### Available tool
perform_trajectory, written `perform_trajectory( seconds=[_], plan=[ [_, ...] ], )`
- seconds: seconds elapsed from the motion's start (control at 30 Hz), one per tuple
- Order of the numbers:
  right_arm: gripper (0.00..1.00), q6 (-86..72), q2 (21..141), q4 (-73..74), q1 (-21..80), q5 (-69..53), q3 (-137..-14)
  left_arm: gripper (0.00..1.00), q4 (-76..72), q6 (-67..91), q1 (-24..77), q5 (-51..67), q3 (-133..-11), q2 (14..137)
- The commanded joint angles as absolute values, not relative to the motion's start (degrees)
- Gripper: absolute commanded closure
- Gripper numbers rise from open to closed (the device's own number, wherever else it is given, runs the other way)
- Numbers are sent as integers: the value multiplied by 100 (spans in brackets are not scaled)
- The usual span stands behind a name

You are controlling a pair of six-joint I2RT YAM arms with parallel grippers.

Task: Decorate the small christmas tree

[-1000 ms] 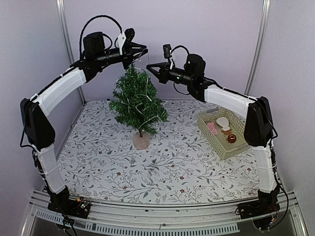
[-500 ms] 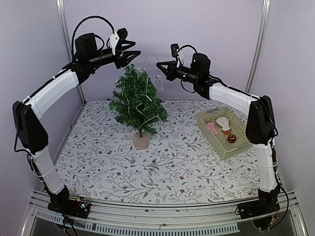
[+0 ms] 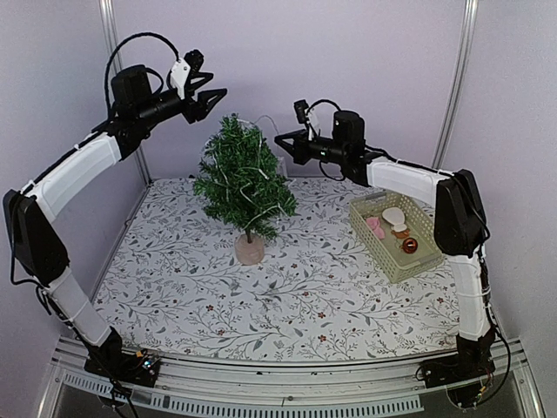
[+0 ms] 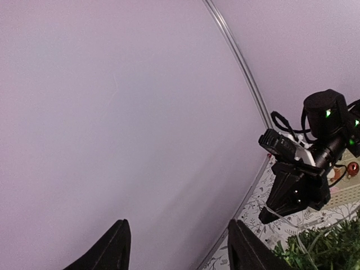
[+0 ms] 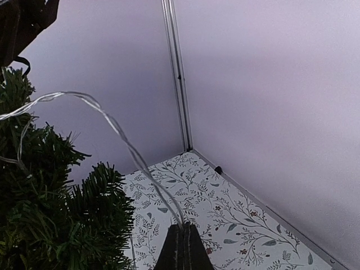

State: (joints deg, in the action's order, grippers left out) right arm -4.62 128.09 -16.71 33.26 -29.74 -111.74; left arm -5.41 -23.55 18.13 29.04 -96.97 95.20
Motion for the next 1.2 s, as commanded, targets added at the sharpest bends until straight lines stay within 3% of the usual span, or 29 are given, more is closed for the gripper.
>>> perform_trajectory(
  seconds=[0.0,0.1,0.2,0.5,0.6,0.67,0.93,1.17],
  plan=[
    [93,-345,12549,-1649,3331,-3225,-11031,39,-770,-1924,1701,2556,-9347,9232],
    [68,-336,12421,-1590,3347,-3313,-10909,37,-690,-1618,1632,2363,-9076,9071],
    [52,-276,12163,-1532,3336,-3392,-10693,33,-475,-1347,1559,2093,-8795,8893],
    [22,-251,11364,-1378,3324,-3408,-10175,17,-20,-281,1296,1621,-7965,8319],
    [14,-275,11095,-1226,3265,-3305,-10006,7,143,113,1127,1519,-7596,8115],
    [11,-392,10862,-1037,3153,-3293,-9903,1,316,328,1030,1483,-7434,8018],
    [7,-900,9952,328,2438,-3287,-9270,1,1061,1202,781,791,-7391,7955],
    [7,-972,9052,1627,1742,-3040,-8333,1,1356,1342,684,1236,-7298,8050]
  ],
)
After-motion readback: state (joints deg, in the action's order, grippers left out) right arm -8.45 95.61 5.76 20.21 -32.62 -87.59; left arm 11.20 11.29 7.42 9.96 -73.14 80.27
